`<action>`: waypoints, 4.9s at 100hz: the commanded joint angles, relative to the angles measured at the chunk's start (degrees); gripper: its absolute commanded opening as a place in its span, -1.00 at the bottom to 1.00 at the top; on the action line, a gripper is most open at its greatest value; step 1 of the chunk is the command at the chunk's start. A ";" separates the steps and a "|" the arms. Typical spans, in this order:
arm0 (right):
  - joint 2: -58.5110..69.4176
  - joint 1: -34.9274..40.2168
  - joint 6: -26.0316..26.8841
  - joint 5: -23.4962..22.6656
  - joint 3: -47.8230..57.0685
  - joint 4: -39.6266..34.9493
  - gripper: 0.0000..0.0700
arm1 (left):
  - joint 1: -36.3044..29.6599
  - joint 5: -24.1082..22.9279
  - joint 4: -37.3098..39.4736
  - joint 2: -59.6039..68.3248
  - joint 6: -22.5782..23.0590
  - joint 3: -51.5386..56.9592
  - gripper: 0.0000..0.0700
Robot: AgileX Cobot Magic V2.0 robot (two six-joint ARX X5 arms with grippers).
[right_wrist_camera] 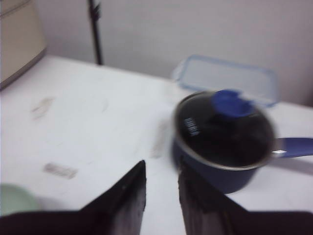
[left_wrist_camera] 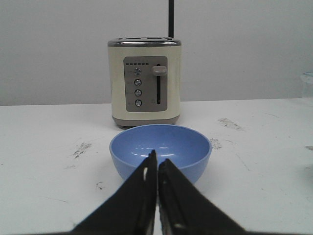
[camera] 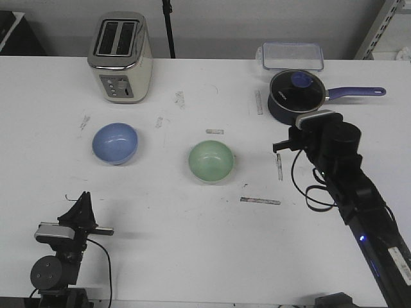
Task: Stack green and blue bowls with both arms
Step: 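Release the green bowl and return the right gripper to rest, then reach the left gripper to the blue bowl rim and grasp it, then lift the blue bowl with the left gripper over the green bowl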
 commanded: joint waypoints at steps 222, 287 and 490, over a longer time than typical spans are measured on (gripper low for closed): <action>-60.70 -9.81 10.91 -0.24 -45.51 12.52 -0.97 | 0.11 -0.24 6.14 -0.09 -1.33 -0.33 -1.00; -60.70 -9.81 10.91 -0.24 -45.51 12.52 -0.97 | 0.11 -4.55 -10.29 23.76 -1.07 31.15 -1.00; -60.70 -9.81 10.91 -0.26 -45.51 12.52 -0.97 | 11.52 12.26 -57.16 107.69 -17.42 87.73 -0.59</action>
